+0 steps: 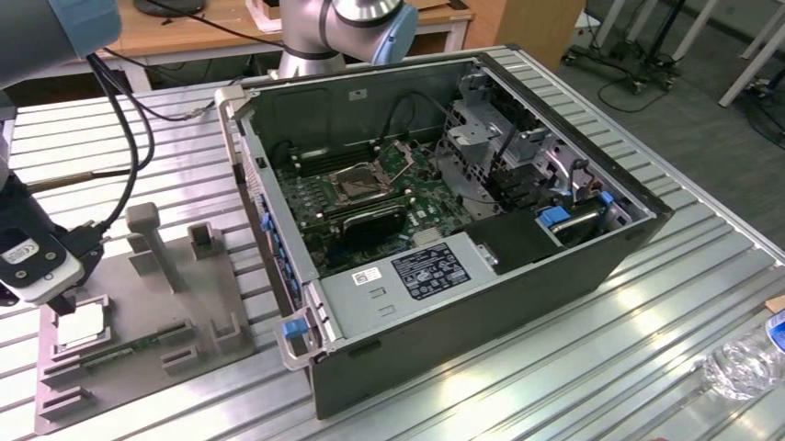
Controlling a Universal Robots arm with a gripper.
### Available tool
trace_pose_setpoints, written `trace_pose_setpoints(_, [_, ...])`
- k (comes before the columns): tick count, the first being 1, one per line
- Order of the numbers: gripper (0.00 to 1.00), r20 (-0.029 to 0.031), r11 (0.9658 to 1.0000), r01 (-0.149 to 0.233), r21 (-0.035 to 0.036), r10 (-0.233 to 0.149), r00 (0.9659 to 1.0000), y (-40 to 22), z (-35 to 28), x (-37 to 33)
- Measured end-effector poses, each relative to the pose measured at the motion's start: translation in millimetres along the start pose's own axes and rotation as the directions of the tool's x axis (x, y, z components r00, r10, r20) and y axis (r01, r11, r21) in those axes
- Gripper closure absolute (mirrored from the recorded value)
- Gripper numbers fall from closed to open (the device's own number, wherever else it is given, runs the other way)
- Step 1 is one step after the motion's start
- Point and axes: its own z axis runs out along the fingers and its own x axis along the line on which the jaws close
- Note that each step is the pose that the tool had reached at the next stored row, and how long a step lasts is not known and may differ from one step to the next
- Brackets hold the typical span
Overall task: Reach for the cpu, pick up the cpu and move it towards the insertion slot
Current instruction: 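Reach for the cpu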
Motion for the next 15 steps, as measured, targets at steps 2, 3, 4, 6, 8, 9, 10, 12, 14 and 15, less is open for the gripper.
trace_pose_setpoints(2, [0.89,0.0001,1.0000,0.000,-0.0001,0.000,1.0000,0.0,0.1,0.0])
trace_pose_setpoints(3, [0.89,0.0001,1.0000,0.000,-0.0001,0.000,1.0000,0.0,0.1,0.0])
trace_pose_setpoints(4, [0.89,0.0001,1.0000,0.000,-0.0001,0.000,1.0000,0.0,0.3,0.0])
trace_pose_setpoints(6, [0.89,0.0001,1.0000,0.000,-0.0001,0.000,1.0000,0.0,0.5,0.0])
trace_pose_setpoints(8, [0.89,0.0001,1.0000,0.000,-0.0001,0.000,1.0000,0.0,0.6,0.0])
trace_pose_setpoints(9, [0.89,0.0003,1.0000,0.000,-0.0003,0.000,1.0000,0.0,1.1,0.0])
trace_pose_setpoints(10, [0.89,0.0005,1.0000,0.000,-0.0003,0.000,1.0000,0.0,1.6,0.0])
trace_pose_setpoints(12, [0.89,0.0001,1.0000,0.000,-0.0001,0.000,1.0000,-0.1,2.4,0.0])
trace_pose_setpoints(14, [0.89,-0.0001,1.0000,0.000,0.0000,0.000,1.0000,-0.1,3.0,0.0])
trace_pose_setpoints(15, [0.89,-0.0001,1.0000,0.000,0.0001,0.000,1.0000,-0.1,3.0,0.0])
